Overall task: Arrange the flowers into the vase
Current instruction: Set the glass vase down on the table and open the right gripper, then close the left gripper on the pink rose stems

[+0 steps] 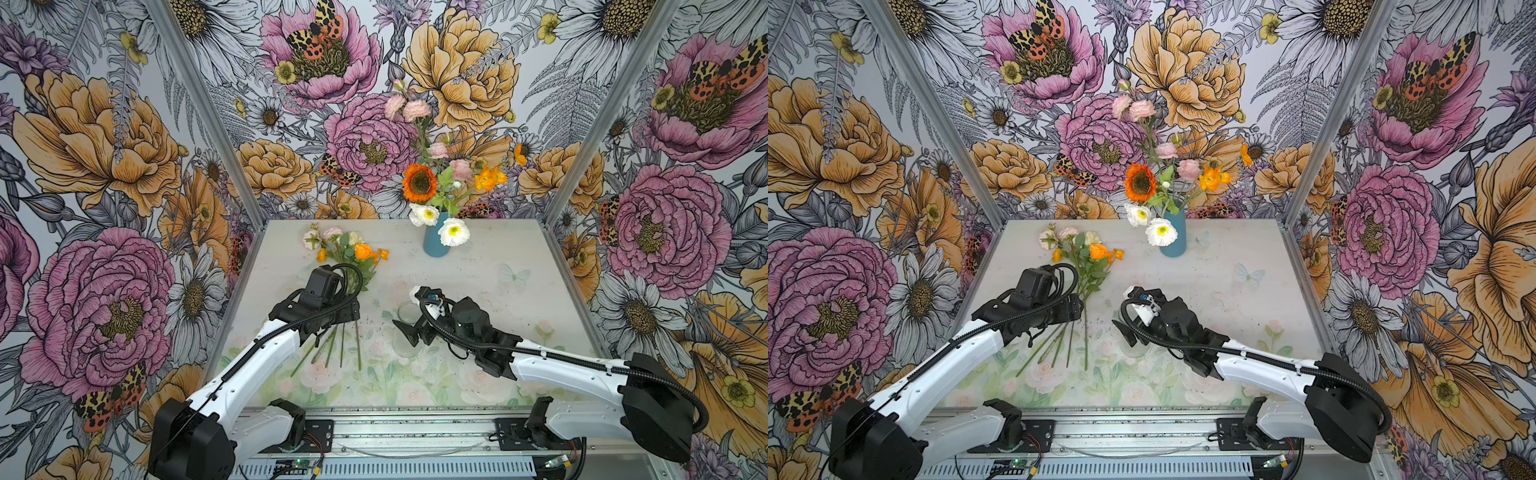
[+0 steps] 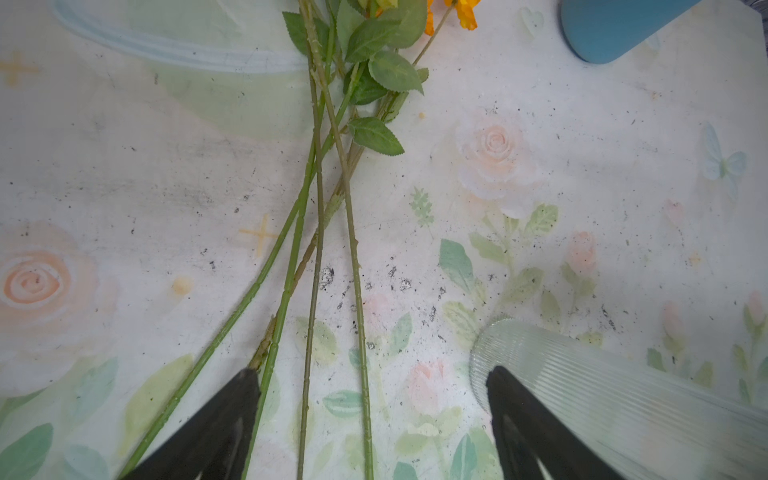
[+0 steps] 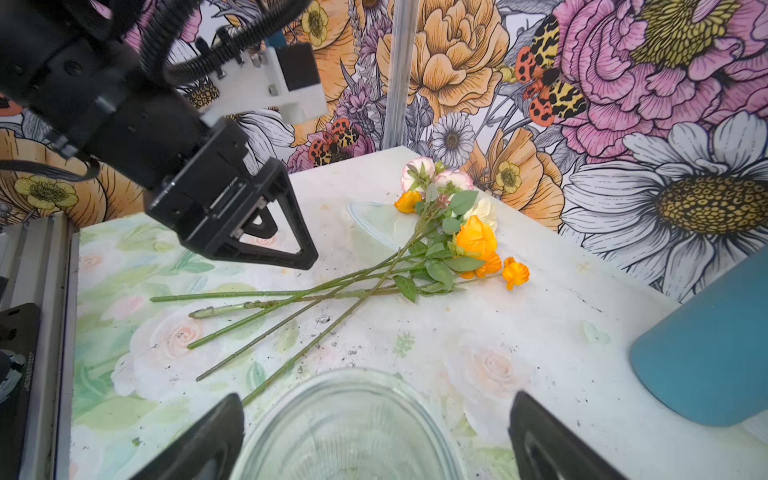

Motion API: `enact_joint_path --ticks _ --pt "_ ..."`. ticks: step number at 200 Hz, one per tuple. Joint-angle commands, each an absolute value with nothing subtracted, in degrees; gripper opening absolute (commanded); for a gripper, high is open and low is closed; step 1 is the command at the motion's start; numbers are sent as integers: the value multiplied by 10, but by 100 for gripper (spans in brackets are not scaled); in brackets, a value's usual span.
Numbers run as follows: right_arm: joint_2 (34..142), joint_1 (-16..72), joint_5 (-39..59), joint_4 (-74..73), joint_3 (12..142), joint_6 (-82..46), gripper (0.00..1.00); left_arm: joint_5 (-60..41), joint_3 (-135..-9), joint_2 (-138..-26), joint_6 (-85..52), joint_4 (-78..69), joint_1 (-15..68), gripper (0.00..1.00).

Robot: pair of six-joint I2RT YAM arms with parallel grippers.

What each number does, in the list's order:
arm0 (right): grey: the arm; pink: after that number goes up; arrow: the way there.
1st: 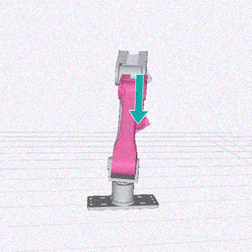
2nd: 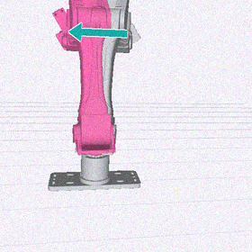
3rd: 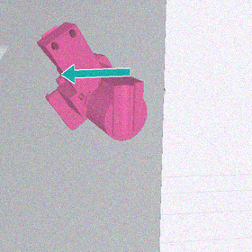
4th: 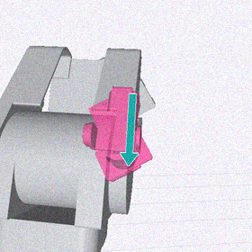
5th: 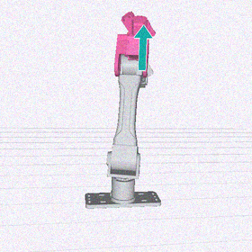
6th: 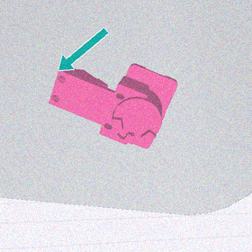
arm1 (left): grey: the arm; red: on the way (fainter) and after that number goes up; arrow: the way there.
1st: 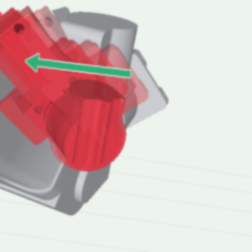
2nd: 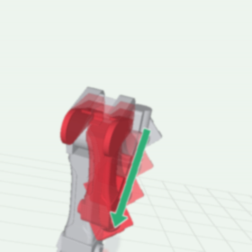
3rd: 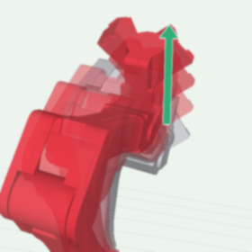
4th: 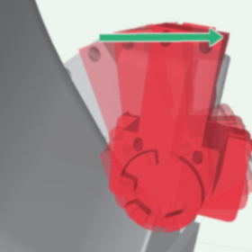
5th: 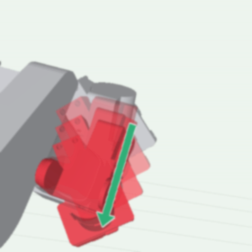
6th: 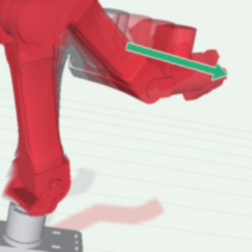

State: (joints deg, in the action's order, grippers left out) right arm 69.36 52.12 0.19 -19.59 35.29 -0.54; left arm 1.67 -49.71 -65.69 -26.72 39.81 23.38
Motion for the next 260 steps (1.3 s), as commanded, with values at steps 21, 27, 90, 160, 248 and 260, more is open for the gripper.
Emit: enact_joint_path --ticks 21,27,90,160,248,260 --pt "556 524 -9 -102 301 -29 99 19 -544 -756 -258 341 233 67" --pt "534 524 -6 -76 297 -34 99 24 -549 -771 -258 335 233 60" --pt "400 535 51 57 276 -113 99 40 -636 -943 -264 288 220 33" --pt "397 549 63 53 253 -103 99 70 -654 -991 -284 278 218 29" --pt "441 549 91 -35 230 -114 99 63 -642 -1015 -280 268 198 28" --pt "454 549 97 -43 234 -115 99 61 -643 -1021 -280 265 194 28"
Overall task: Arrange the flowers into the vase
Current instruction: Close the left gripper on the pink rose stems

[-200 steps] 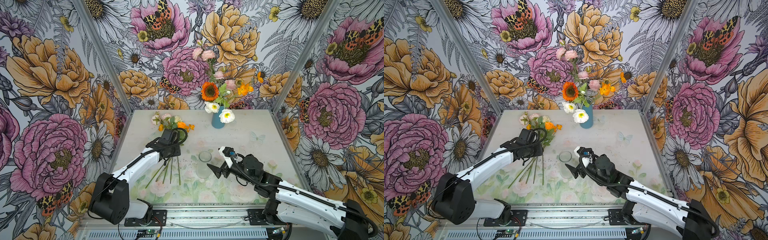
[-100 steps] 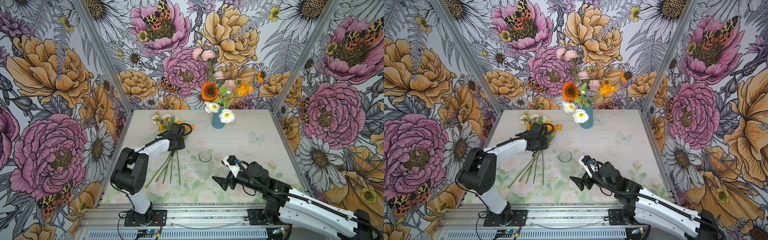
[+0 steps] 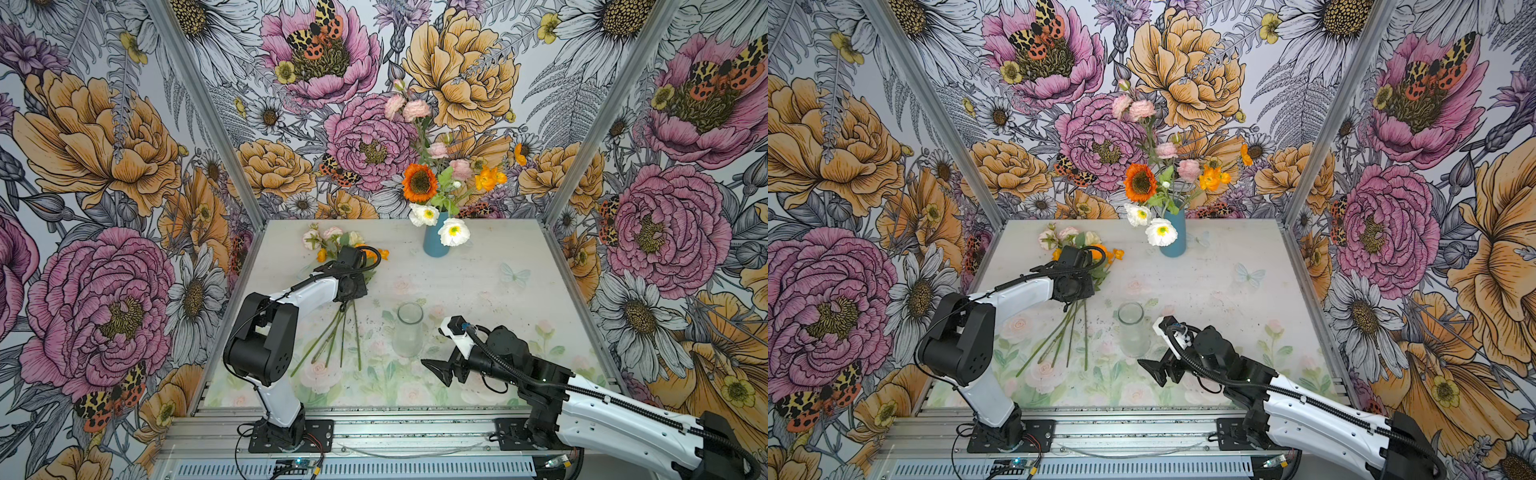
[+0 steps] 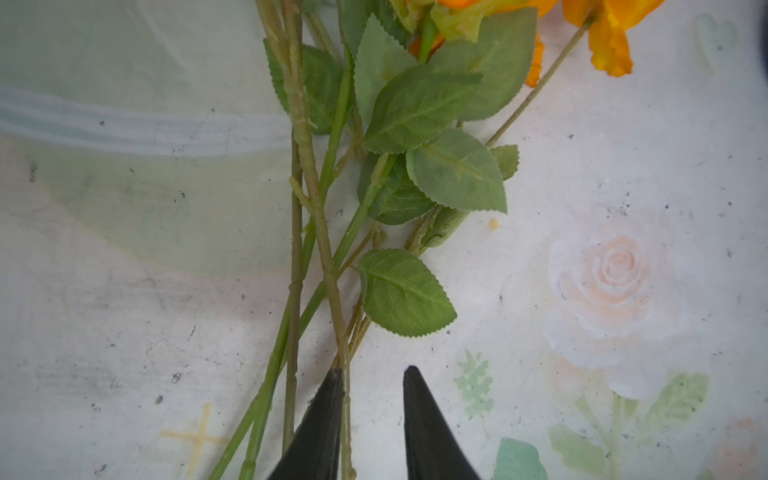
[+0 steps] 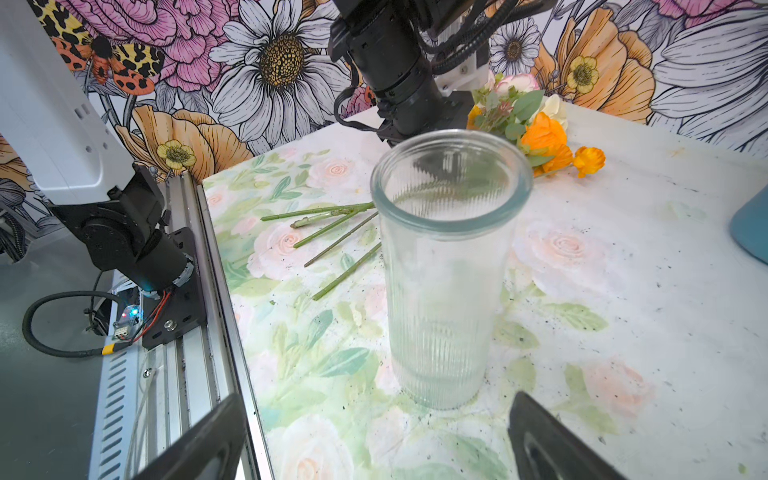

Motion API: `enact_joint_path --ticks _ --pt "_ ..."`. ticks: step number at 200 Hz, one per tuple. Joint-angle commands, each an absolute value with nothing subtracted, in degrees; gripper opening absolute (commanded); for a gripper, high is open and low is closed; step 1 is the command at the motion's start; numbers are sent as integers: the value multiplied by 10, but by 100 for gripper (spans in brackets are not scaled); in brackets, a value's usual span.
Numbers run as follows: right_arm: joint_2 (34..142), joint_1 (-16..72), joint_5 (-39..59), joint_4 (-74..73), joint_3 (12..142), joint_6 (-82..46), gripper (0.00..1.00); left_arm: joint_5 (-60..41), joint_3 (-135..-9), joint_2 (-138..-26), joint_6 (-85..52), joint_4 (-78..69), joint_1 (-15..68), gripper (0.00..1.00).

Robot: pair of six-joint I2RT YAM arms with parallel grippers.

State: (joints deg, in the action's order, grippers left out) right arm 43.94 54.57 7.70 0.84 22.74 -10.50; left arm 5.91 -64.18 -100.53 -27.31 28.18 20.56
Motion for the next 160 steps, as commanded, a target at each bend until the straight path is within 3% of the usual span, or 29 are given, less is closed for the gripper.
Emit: enact_joint_path --ticks 1,64,105,160 --pt "455 549 97 -42 234 -116 99 61 -643 -1021 -280 265 194 28" --pt "495 550 107 -57 245 -115 99 39 -647 -1053 -271 247 176 27" --pt "513 550 116 -67 247 -121 99 26 -657 -1079 -265 248 173 21" --pt "513 551 121 -67 247 -128 99 15 -653 -1064 -264 248 172 5"
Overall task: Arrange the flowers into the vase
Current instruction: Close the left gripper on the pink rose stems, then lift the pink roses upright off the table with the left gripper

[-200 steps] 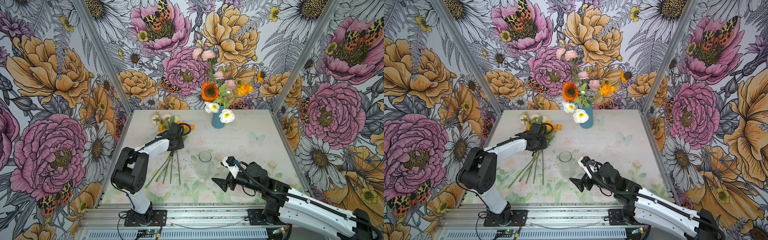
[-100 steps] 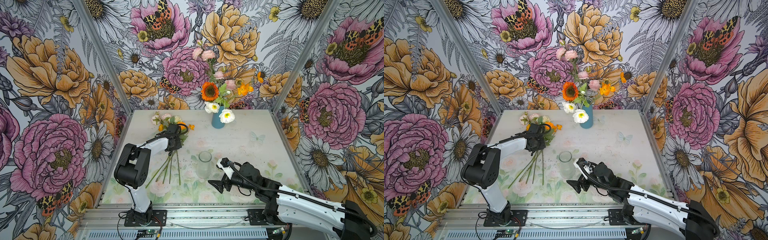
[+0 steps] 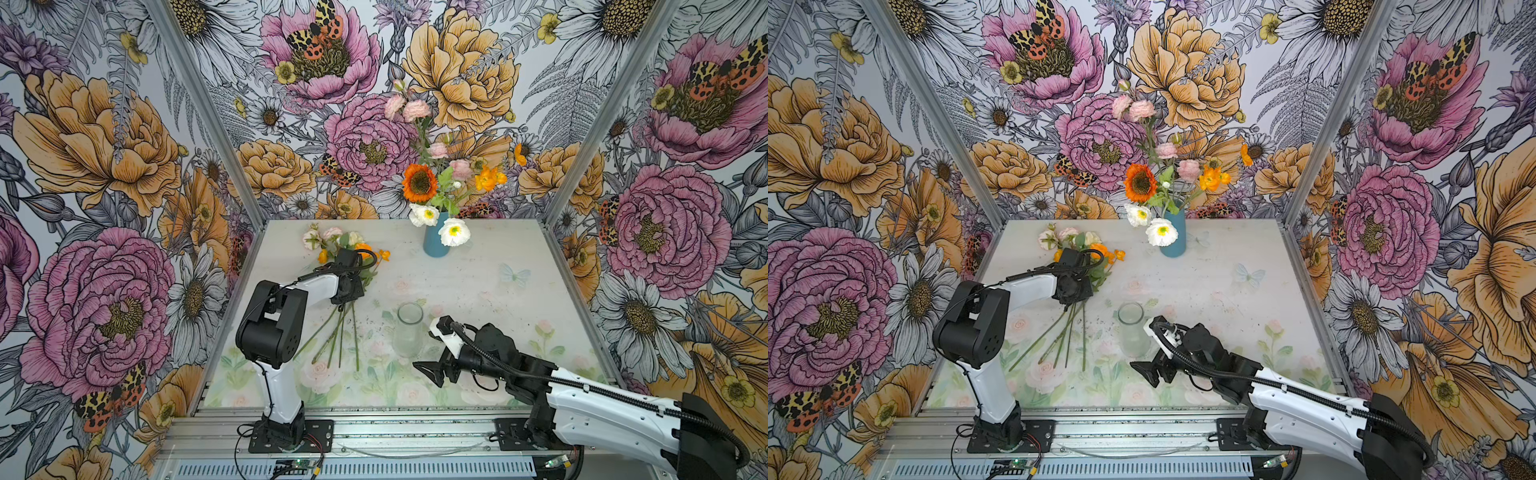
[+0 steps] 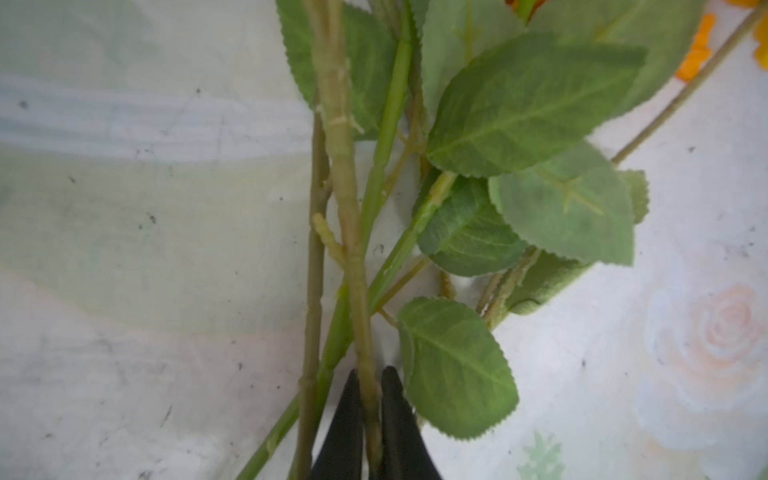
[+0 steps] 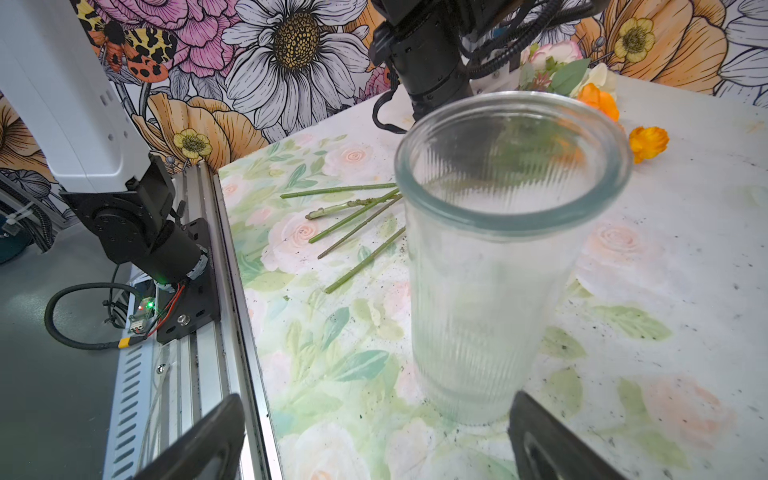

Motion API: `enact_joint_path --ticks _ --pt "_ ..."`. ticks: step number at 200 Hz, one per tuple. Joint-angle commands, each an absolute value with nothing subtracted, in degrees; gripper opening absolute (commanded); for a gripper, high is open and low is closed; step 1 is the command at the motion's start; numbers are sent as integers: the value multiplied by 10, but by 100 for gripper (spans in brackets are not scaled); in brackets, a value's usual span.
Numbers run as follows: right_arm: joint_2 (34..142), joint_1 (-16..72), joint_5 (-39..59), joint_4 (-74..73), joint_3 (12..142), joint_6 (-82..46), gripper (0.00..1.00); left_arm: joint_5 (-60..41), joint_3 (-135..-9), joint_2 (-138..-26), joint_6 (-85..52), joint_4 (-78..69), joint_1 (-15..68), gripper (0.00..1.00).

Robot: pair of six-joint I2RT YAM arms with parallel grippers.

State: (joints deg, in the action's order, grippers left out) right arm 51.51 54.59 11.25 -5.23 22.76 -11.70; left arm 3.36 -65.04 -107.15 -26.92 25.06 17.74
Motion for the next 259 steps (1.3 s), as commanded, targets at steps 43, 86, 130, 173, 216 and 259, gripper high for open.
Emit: enact_joint_path --ticks 43,86,130,173,216,259 --pt "512 555 121 -71 246 -137 99 -22 -634 -984 -264 257 167 0" --pt "501 562 116 -75 246 -145 99 -152 -633 -922 -263 285 126 0" --pt "487 562 109 -64 245 -142 99 -315 -628 -857 -244 285 72 0" --pt "465 562 69 -33 257 -133 99 -318 -625 -746 -235 284 70 0" --pt "406 562 38 -19 251 -107 100 -90 -563 -537 -212 186 184 0" --pt "383 562 53 14 260 -98 99 4 -418 -360 -216 -96 280 0"
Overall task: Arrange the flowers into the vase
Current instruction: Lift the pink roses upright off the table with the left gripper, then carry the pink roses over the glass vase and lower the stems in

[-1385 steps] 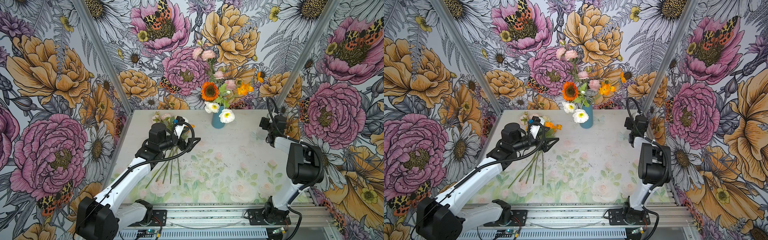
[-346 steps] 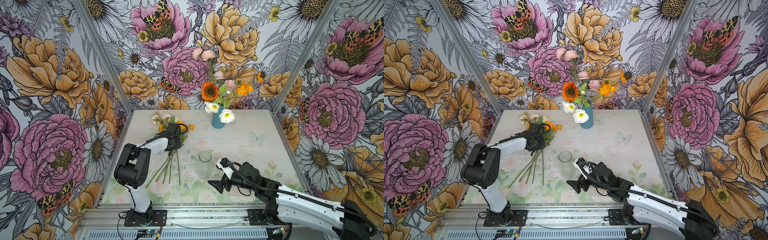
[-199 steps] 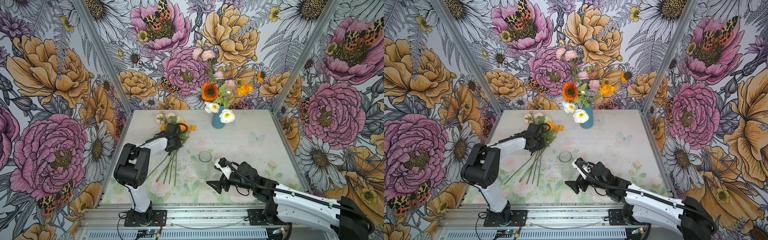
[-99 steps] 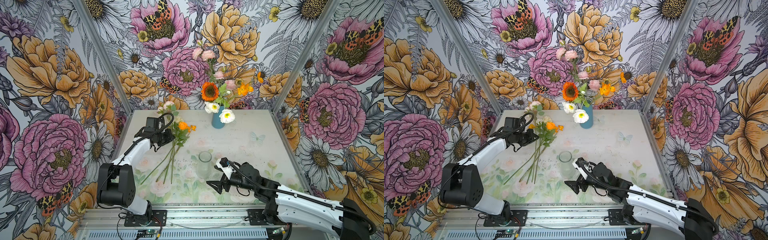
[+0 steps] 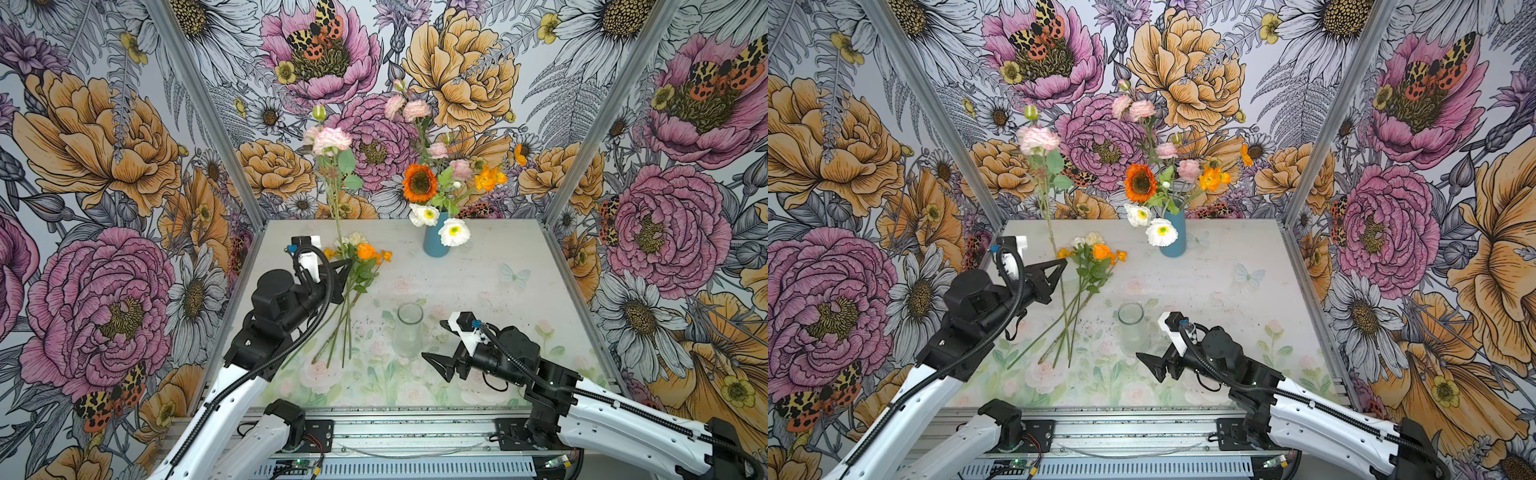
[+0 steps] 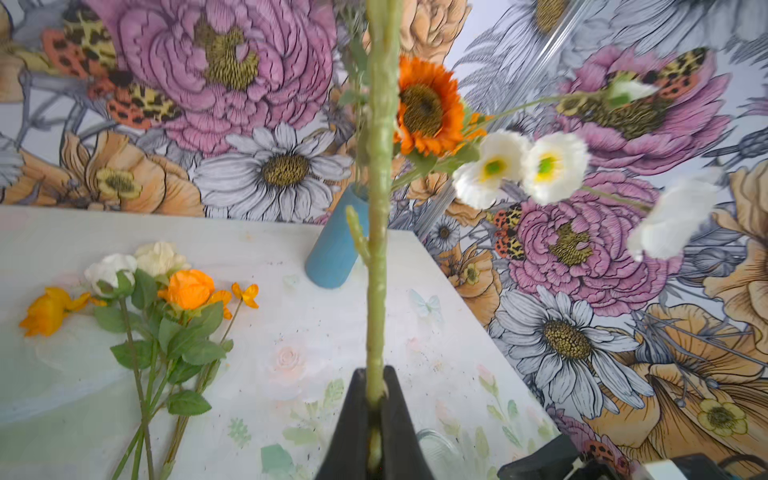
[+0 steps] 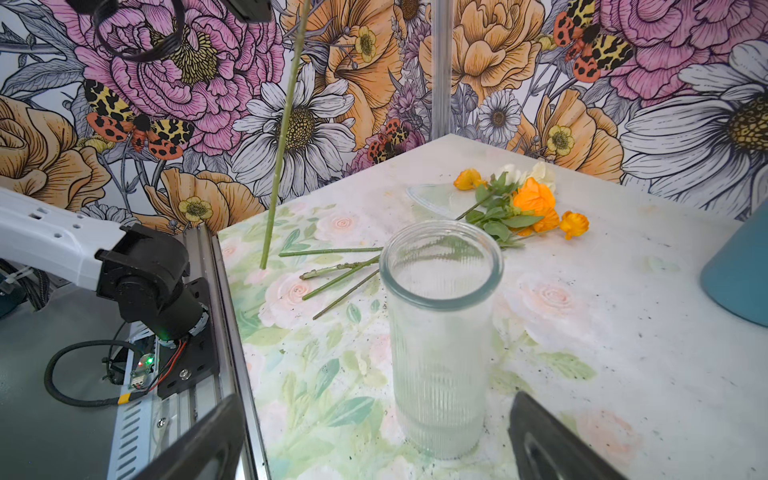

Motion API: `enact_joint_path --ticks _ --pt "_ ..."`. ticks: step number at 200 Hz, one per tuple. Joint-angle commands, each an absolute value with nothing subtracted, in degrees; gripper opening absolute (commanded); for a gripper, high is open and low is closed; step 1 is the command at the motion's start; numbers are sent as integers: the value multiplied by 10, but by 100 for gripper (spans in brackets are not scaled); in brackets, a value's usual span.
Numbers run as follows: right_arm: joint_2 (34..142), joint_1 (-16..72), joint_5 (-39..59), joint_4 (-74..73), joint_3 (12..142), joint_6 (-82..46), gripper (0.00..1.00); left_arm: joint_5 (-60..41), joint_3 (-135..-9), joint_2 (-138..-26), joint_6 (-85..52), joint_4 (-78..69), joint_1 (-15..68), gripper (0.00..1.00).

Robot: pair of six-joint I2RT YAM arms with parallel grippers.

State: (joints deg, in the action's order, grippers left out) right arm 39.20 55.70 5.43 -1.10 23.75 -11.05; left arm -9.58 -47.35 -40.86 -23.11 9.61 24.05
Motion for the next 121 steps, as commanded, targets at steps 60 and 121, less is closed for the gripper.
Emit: enact_joint_path --ticks 60,121 --pt "388 562 58 0 255 -107 100 16 -475 -439 -187 -270 385 0" --pt "386 562 62 2 258 -112 100 43 -504 -538 -158 -345 453 0"
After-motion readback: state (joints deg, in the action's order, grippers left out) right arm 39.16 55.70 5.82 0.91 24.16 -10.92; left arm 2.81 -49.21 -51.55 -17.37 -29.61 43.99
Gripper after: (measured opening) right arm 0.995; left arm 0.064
